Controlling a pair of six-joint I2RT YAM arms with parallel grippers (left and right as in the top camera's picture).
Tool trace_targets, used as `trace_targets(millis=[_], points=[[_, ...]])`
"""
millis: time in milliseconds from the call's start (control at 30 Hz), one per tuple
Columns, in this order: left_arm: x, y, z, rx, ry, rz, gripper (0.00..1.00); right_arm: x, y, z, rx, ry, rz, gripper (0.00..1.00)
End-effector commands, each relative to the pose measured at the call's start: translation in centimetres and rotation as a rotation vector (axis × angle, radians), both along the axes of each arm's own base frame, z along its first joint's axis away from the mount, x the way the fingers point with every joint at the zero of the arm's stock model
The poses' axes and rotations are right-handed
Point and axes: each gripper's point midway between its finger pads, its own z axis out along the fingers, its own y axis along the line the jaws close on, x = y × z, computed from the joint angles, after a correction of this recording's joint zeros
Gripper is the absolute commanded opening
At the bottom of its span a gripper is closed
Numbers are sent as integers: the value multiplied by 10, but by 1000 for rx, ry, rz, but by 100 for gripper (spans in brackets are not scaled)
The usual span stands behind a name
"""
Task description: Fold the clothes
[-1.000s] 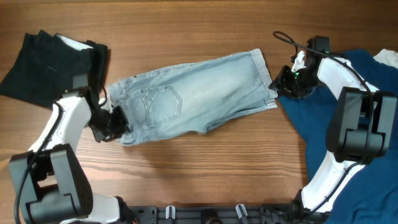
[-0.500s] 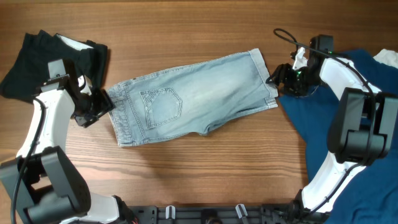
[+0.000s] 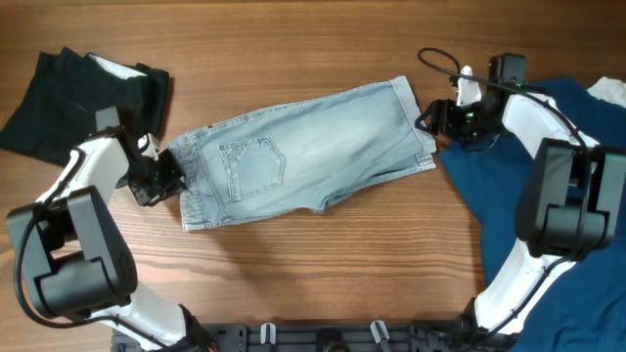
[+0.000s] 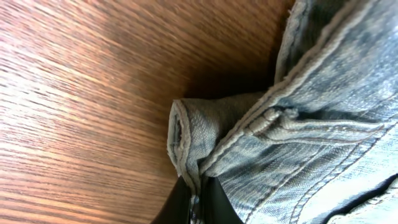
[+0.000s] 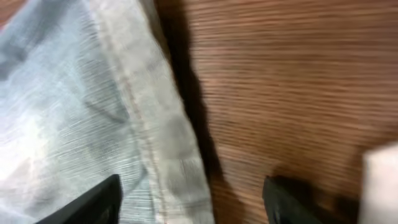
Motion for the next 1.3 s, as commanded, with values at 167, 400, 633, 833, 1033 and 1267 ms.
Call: trace_targets(millis=[167, 400, 633, 833, 1033, 1267], points=[[2, 26, -11, 28, -4, 59, 19, -21, 45, -37, 49, 115, 79, 66], [-5, 10, -11, -42, 17, 32, 70, -10, -1, 9, -22, 54, -72, 71], [-28, -8, -34, -64, 29, -69, 39, -6, -2, 35, -16, 6, -99, 72], [-21, -8, -16, -77, 24, -61, 4, -6, -2, 35, -15, 6, -102, 72], [37, 25, 130, 9, -92, -9, 4, -6, -2, 35, -9, 18, -118, 72], [99, -96, 213, -211, -338, -131, 4, -7, -2, 34, -3, 30, -140, 73]])
